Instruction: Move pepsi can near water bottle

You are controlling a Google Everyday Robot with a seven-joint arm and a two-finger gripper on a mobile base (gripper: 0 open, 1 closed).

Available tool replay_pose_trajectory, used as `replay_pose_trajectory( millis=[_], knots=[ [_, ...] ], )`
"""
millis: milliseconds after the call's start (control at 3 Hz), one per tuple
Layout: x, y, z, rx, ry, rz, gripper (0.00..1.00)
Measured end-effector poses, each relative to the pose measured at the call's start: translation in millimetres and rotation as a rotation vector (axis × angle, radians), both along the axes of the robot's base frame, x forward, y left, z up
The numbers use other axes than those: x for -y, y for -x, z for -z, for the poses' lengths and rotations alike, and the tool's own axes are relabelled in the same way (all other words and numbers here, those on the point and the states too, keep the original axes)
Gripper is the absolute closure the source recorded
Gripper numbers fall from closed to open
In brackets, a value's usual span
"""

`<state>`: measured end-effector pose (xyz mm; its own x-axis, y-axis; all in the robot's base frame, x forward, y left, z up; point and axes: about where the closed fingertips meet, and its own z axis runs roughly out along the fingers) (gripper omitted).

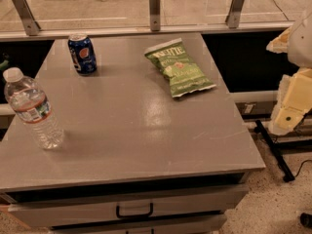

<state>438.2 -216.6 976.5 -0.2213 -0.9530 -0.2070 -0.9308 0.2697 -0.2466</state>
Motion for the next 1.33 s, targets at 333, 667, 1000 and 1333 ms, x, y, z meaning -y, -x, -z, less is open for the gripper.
replay_pose_trajectory(
  millis=[333,667,1000,1333],
  knots=[
    [0.0,0.0,0.0,0.0,0.0,0.0,0.0],
    [-7.1,-8.2,1.3,0.013,-0.031,-0.018,0.0],
    [-53.4,-40.5,9.4,0.049,-0.108,-0.112,0.0],
    [-127.0,-79.4,2.9,0.123,-0.207,-0.237,0.0]
  ],
)
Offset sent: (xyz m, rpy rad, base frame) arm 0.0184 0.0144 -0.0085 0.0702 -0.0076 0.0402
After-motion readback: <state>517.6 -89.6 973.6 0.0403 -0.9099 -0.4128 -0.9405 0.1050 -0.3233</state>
